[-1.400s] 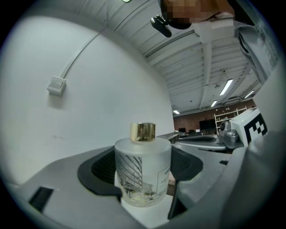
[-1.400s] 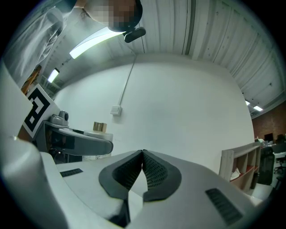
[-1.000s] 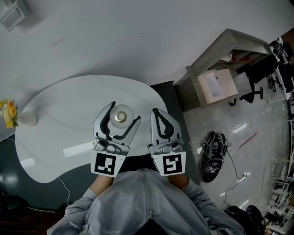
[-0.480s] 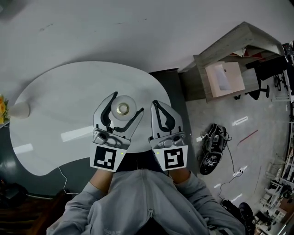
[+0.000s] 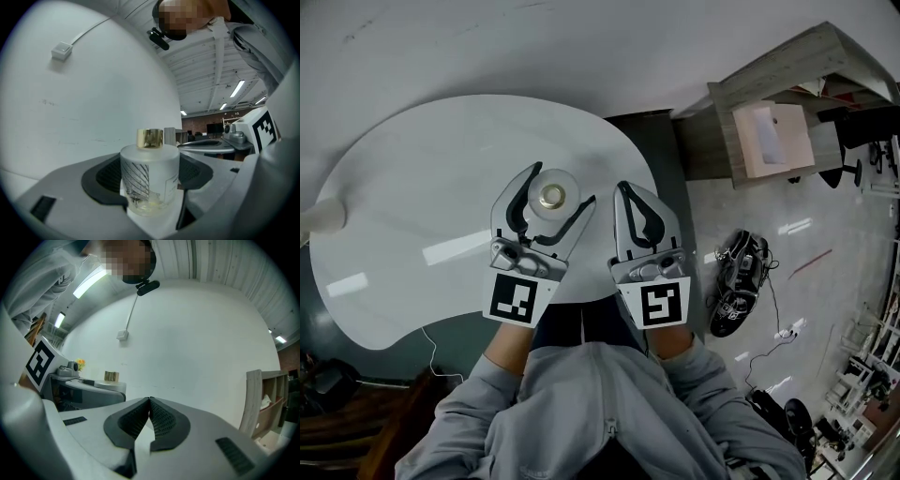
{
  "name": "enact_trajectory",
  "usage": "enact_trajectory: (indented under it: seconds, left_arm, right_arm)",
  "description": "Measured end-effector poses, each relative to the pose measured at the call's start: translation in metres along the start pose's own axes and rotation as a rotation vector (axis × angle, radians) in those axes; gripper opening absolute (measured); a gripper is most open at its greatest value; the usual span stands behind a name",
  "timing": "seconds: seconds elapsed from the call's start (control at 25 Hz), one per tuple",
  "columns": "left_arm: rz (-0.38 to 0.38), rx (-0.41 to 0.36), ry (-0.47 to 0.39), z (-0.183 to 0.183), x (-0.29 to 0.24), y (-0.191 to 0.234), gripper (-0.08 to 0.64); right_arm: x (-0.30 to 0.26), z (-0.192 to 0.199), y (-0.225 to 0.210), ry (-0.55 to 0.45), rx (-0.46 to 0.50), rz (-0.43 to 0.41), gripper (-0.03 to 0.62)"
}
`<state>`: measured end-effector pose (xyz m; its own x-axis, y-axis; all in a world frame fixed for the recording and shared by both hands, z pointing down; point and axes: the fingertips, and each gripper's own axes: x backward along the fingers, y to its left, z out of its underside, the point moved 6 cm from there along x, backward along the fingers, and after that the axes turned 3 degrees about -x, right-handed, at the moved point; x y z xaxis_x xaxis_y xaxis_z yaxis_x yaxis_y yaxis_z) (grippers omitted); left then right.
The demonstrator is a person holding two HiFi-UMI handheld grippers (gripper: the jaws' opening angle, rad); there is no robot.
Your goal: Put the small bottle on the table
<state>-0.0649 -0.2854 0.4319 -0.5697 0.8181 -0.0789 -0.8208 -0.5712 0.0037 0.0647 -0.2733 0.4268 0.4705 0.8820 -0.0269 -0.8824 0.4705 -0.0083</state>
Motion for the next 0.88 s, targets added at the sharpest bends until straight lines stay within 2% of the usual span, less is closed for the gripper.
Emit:
enact_trajectory:
  seconds: [0.56, 0.88]
  left_arm:
    - [0.006, 0.004, 0.036, 0.049, -0.012, 0.001, 0.334]
    - [0.004, 0.003, 0.063, 0.07, -0.018, 0.002, 0.334]
  right_arm:
    - [-0.01, 0.054, 0.003, 0.06, -0.029, -0.01, 0.026]
    - [-0.016, 0.072, 0.004, 0.087, -0.039, -0.016, 0.026]
